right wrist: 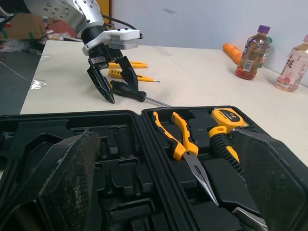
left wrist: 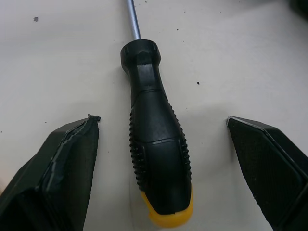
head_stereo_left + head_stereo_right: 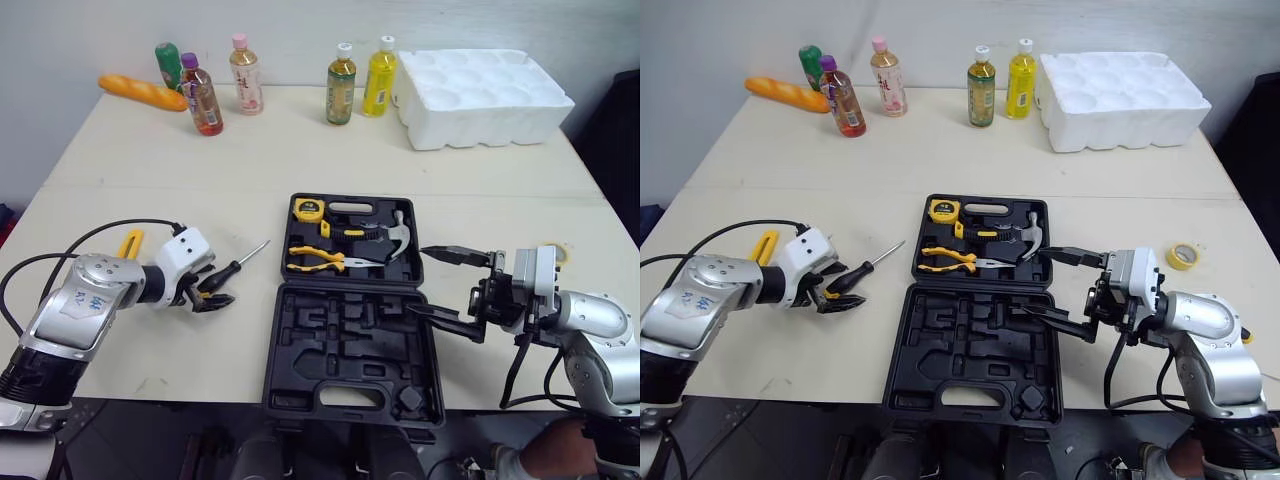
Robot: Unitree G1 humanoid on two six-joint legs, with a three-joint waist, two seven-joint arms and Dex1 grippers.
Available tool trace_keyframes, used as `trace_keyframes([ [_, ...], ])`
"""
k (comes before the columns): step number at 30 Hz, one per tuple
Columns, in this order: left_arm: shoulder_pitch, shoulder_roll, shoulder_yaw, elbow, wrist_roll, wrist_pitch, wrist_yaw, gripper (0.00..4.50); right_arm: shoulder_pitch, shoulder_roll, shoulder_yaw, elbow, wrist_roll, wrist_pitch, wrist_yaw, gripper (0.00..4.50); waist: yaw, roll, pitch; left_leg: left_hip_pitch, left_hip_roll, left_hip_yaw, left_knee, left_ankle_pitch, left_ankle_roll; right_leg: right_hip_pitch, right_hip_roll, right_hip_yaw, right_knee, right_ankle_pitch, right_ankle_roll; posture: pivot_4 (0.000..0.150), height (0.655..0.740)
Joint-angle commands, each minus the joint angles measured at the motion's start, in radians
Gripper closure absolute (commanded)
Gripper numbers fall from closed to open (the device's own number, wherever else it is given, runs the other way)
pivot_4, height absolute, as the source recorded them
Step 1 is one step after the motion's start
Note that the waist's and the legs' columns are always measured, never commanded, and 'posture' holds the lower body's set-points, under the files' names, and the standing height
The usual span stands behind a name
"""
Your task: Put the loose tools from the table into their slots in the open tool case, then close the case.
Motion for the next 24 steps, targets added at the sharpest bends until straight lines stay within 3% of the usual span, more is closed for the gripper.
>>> trace_keyframes([
  [1, 0.007, -0.004, -0.011, 0.018, 0.037, -0.003, 0.009, 0.28, -0.01, 0.008, 0.0, -0.027, 0.001, -0.014, -0.003, 0.0, 0.001, 0.0, 0.0, 0.0, 0.0, 0.0, 0.0, 0.0, 0.0, 0.0, 0.0, 0.0, 0.0, 0.0, 0.0, 0.15, 0.74],
  [4, 0.02, -0.004, -0.018, 0.034, 0.054, -0.011, 0.015, 1.17, -0.01, 0.011, 0.004, -0.025, -0.006, -0.017, -0.001, 0.0, 0.008, 0.0, 0.0, 0.0, 0.0, 0.0, 0.0, 0.0, 0.0, 0.0, 0.0, 0.0, 0.0, 0.0, 0.0, 0.15, 0.74],
  [9, 0.031, 0.001, -0.03, 0.056, 0.075, -0.024, 0.022, 3.31, -0.011, 0.013, 0.006, -0.023, -0.01, -0.019, -0.003, 0.0, 0.01, 0.0, 0.0, 0.001, 0.001, 0.0, 0.001, 0.0, 0.0, 0.0, 0.0, 0.001, 0.0, 0.0, 0.0, 0.15, 0.74],
  [24, 0.017, 0.017, 0.062, 0.069, 0.04, -0.043, 0.019, 3.35, 0.012, 0.009, -0.007, 0.027, -0.027, -0.076, 0.028, 0.0, 0.003, 0.001, -0.001, 0.002, 0.001, 0.001, 0.001, 0.0, 0.0, 0.0, 0.0, 0.001, 0.0, 0.0, 0.0, 0.15, 0.74],
])
